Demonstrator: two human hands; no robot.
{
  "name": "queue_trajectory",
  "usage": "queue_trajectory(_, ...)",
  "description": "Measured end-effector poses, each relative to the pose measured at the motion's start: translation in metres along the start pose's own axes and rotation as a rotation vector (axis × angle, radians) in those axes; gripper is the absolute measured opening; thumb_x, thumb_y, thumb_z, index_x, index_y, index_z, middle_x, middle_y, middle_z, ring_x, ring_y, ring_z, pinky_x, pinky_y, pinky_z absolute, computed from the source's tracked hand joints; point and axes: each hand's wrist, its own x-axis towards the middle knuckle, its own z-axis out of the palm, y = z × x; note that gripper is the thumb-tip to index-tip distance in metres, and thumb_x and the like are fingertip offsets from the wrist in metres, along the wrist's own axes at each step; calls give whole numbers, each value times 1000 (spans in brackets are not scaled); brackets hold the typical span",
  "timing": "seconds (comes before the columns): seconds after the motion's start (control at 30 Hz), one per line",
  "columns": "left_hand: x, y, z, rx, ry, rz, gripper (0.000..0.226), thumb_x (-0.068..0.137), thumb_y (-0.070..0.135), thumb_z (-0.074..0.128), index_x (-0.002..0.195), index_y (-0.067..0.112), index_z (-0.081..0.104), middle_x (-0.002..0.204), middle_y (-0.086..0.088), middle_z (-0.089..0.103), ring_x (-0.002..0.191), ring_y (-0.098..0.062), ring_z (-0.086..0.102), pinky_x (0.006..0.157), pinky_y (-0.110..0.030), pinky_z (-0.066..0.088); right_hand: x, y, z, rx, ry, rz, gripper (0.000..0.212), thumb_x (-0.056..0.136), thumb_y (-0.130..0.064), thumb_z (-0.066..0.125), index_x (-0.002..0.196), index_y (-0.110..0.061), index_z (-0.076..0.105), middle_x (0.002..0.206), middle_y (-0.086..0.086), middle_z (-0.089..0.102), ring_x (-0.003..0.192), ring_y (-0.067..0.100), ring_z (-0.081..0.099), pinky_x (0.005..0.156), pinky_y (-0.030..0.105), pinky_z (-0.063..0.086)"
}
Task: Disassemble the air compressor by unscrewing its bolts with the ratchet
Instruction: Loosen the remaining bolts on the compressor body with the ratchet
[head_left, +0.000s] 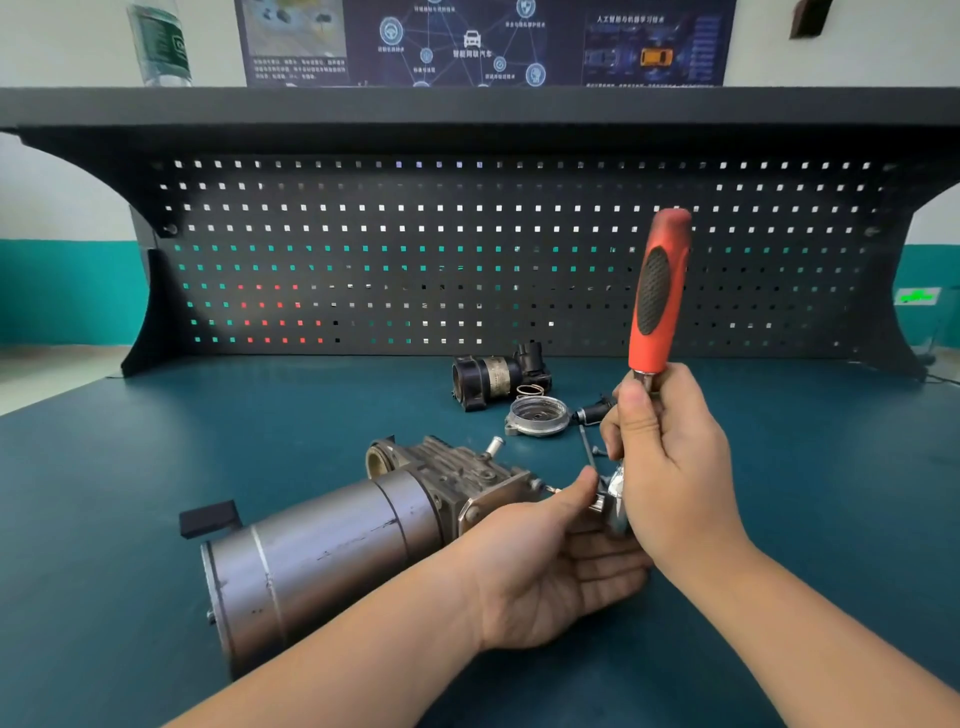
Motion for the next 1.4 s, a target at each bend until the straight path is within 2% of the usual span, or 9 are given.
queue_trajectory(0.2, -2, -5, 0, -16, 22, 31, 47, 93, 39, 50, 64, 11, 74, 80, -10, 73, 74, -18, 72, 69, -27, 57, 0, 0, 1, 15, -8, 19, 23, 95, -32, 36, 79, -16, 42, 59, -9, 50, 54, 9, 46, 54, 18, 36)
queue_trajectory(0.4, -5, -8, 5, -18, 40, 47, 36, 94, 39, 49, 80, 11, 67, 79, -9, 73, 72, -17, 72, 65, -25, 57, -1, -2, 0, 23, -13, 0, 23, 96, -30, 37, 78, -17, 42, 61, -6, 51, 54, 10, 45, 53, 18, 36)
queue_trajectory(0.67, -8, -6, 7, -15, 41, 81, 35, 93, 38, 52, 78, 10, 68, 77, -9, 73, 70, -17, 72, 64, -24, 58, 2, -4, -1, 52, 28, -6, 23, 97, -28, 37, 79, -16, 41, 58, -6, 49, 51, 7, 45, 51, 12, 37)
queue_trajectory(0.8, -8, -6, 8, -24, 59, 73, 34, 93, 38, 52, 81, 10, 67, 75, -8, 73, 68, -16, 71, 65, -24, 57, 0, -3, 0, 26, 25, 13, 24, 97, -29, 37, 78, -16, 41, 58, -8, 50, 52, 8, 45, 51, 15, 36)
queue_trajectory(0.97, -6, -12, 9, -117, 169, 136, 21, 86, 28, 65, 88, 8, 71, 87, -10, 74, 73, -16, 72, 70, -26, 57, -4, -1, 3, 5, 91, 22, 22, 98, -28, 37, 78, -20, 41, 55, -7, 49, 54, 10, 47, 55, 18, 37)
queue_trajectory(1.1, -9, -12, 13, -296, 202, 147, 16, 83, 19, 68, 86, 4, 71, 88, -13, 74, 68, -19, 71, 58, -27, 59, -9, -5, 4, -67, 45, -156, 14, 96, -32, 38, 84, -27, 40, 59, -11, 50, 58, 10, 52, 55, 18, 39)
queue_trajectory(1.2, -11, -8, 12, -297, 184, 144, 16, 86, 20, 65, 85, 6, 73, 82, -9, 74, 65, -15, 71, 64, -25, 58, -11, -10, 5, -163, -94, -422, 12, 97, -33, 39, 98, -21, 44, 65, -18, 48, 57, 12, 50, 51, 23, 40)
queue_trajectory(1.27, -12, -4, 9, -265, 170, 124, 16, 86, 23, 65, 83, 9, 73, 80, -6, 74, 67, -13, 70, 68, -23, 57, -10, -10, 6, -216, -151, -546, 23, 101, -37, 33, 102, -17, 44, 64, -8, 52, 58, 14, 47, 51, 23, 38)
queue_trajectory(1.4, -16, 9, 2, -176, 124, -8, 22, 87, 30, 63, 80, 10, 69, 76, -8, 71, 68, -17, 68, 63, -26, 58, -9, -6, 5, -171, -158, -441, 11, 96, -34, 41, 99, -24, 44, 67, -13, 49, 58, 12, 49, 52, 22, 39)
